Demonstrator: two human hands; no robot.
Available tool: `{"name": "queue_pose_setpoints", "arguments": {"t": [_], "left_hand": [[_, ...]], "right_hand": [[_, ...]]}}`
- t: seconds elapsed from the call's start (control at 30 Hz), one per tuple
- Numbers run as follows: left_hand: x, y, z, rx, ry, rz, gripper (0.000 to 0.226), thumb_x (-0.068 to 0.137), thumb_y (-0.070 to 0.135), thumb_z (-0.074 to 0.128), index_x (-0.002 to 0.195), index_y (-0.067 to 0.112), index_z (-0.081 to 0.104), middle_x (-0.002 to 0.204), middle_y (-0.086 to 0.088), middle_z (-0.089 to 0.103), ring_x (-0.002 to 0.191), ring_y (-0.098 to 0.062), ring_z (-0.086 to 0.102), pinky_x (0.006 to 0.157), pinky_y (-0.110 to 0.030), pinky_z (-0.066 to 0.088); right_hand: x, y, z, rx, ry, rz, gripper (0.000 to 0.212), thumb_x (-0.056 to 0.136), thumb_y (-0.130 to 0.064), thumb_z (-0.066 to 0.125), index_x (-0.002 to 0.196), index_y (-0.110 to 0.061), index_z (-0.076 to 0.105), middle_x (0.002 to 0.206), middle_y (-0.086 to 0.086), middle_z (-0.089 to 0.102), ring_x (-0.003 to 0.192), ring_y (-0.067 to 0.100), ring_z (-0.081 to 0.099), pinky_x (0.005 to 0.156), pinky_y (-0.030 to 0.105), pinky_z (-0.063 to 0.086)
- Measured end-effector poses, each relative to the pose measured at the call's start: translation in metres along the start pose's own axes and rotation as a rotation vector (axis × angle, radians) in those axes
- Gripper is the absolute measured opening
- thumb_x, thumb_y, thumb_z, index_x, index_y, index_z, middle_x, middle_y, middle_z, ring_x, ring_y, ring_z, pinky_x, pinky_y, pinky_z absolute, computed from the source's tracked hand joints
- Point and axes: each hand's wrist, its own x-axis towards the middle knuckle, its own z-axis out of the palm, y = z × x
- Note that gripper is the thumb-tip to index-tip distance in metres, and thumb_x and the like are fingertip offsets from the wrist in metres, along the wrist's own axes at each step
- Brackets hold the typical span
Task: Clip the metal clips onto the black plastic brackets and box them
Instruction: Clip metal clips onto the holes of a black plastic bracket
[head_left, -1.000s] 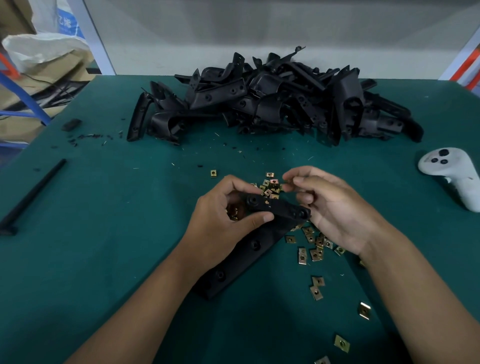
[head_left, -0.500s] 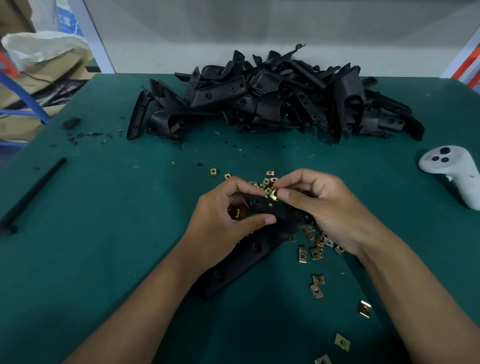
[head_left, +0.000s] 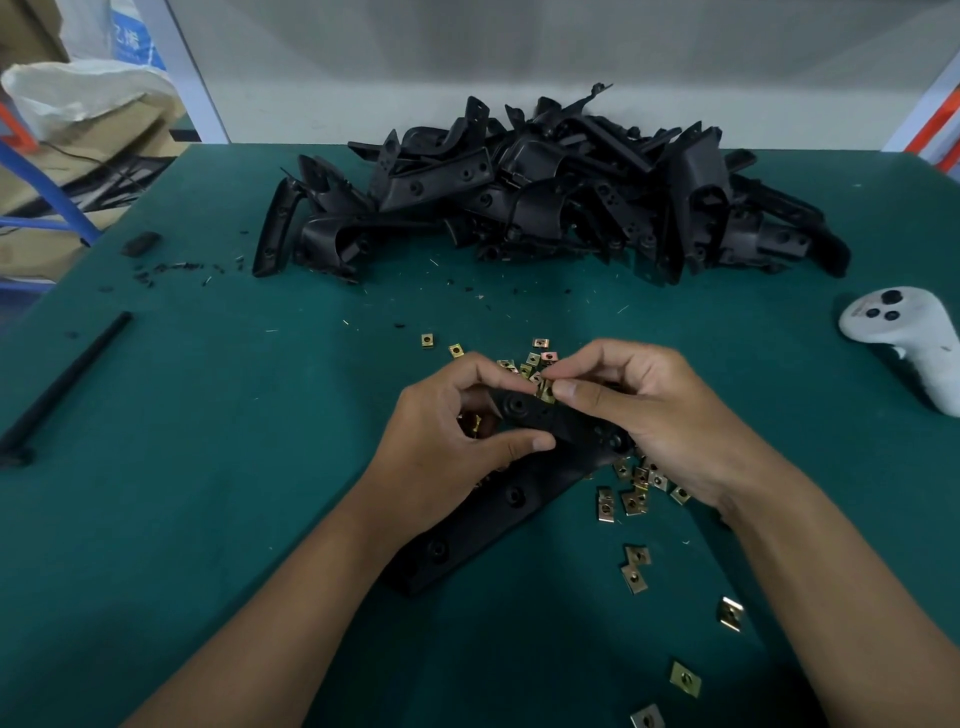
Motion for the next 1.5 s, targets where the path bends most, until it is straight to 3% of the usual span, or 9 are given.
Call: {"name": "queue_pose_setpoints", "arguments": {"t": [0.33, 0.57, 0.8, 1.03, 1.1, 1.17, 1.23, 1.33, 1.5], "left_hand": [[0.001, 0.000, -0.001, -0.099, -0.018, -0.005, 0.033, 0.068, 0.034, 0.090, 0.092, 0.032, 0.069, 0.087, 0.010, 0.077, 0.080, -0.005, 0.072, 0.071, -0.012, 0.051], [0.003, -0.002, -0.001, -0.165, -0.008, -0.038, 0.034, 0.065, 0.032, 0.093, 0.089, 0.036, 0.069, 0.089, 0.005, 0.077, 0.086, -0.014, 0.074, 0.078, -0.030, 0.060], [0.003, -0.006, -0.002, -0.245, 0.021, -0.058, 0.032, 0.068, 0.031, 0.089, 0.092, 0.034, 0.068, 0.091, 0.000, 0.078, 0.087, -0.016, 0.075, 0.079, -0.029, 0.059], [0.003, -0.010, 0.000, -0.211, 0.027, -0.068, 0.034, 0.068, 0.036, 0.089, 0.095, 0.039, 0.068, 0.091, 0.004, 0.078, 0.084, -0.012, 0.073, 0.075, -0.026, 0.057], [0.004, -0.009, 0.000, -0.202, 0.036, -0.047, 0.032, 0.069, 0.036, 0.088, 0.094, 0.040, 0.067, 0.092, 0.007, 0.077, 0.087, -0.010, 0.072, 0.076, -0.024, 0.055], [0.005, -0.009, -0.001, -0.218, 0.064, -0.048, 0.031, 0.070, 0.036, 0.087, 0.094, 0.039, 0.067, 0.094, 0.005, 0.076, 0.090, -0.012, 0.072, 0.078, -0.023, 0.055], [0.006, -0.007, -0.003, -0.233, 0.080, -0.059, 0.033, 0.072, 0.036, 0.086, 0.101, 0.038, 0.070, 0.096, 0.006, 0.075, 0.092, -0.011, 0.071, 0.081, -0.022, 0.054], [0.005, -0.005, -0.006, -0.252, 0.053, -0.044, 0.033, 0.079, 0.031, 0.083, 0.111, 0.034, 0.073, 0.102, 0.006, 0.076, 0.096, -0.011, 0.072, 0.084, -0.018, 0.053], [0.006, -0.004, -0.004, -0.320, 0.055, -0.048, 0.024, 0.080, 0.024, 0.083, 0.103, 0.030, 0.076, 0.100, 0.003, 0.077, 0.095, -0.011, 0.072, 0.083, -0.019, 0.054]], "right_hand": [[0.000, 0.003, 0.001, -0.011, -0.012, 0.022, 0.009, 0.092, -0.011, 0.070, 0.092, -0.017, 0.077, 0.095, 0.009, 0.077, 0.082, 0.015, 0.071, 0.071, 0.022, 0.058], [-0.002, 0.004, 0.005, -0.015, 0.021, -0.063, 0.013, 0.082, -0.027, 0.073, 0.091, -0.019, 0.079, 0.088, 0.001, 0.077, 0.082, 0.011, 0.071, 0.069, 0.019, 0.054], [-0.004, 0.005, 0.011, -0.109, 0.067, -0.140, 0.010, 0.090, -0.024, 0.072, 0.095, -0.021, 0.080, 0.090, 0.012, 0.075, 0.086, 0.040, 0.068, 0.073, 0.039, 0.056], [-0.004, 0.004, 0.011, -0.178, 0.039, -0.141, 0.012, 0.096, -0.022, 0.068, 0.097, -0.026, 0.079, 0.095, 0.014, 0.075, 0.091, 0.041, 0.067, 0.078, 0.052, 0.055], [-0.003, 0.002, 0.009, -0.098, 0.016, -0.119, 0.020, 0.099, -0.020, 0.058, 0.099, -0.022, 0.078, 0.105, 0.007, 0.076, 0.095, 0.024, 0.071, 0.077, 0.034, 0.057], [0.000, -0.001, 0.006, 0.188, 0.014, -0.032, 0.032, 0.094, -0.006, 0.041, 0.104, -0.012, 0.070, 0.116, 0.008, 0.074, 0.093, 0.015, 0.068, 0.079, 0.024, 0.055], [0.003, 0.000, -0.001, 0.477, 0.063, 0.099, 0.038, 0.090, 0.013, 0.032, 0.108, -0.005, 0.060, 0.118, 0.015, 0.073, 0.092, 0.014, 0.069, 0.078, 0.025, 0.057], [0.009, 0.004, -0.008, 0.614, 0.117, 0.213, 0.045, 0.091, 0.026, 0.031, 0.114, -0.001, 0.059, 0.116, 0.018, 0.074, 0.097, 0.019, 0.072, 0.077, 0.023, 0.059], [0.010, 0.005, -0.011, 0.614, 0.141, 0.215, 0.037, 0.098, 0.016, 0.037, 0.123, 0.001, 0.061, 0.116, 0.016, 0.075, 0.097, 0.016, 0.074, 0.079, 0.023, 0.060]]}}
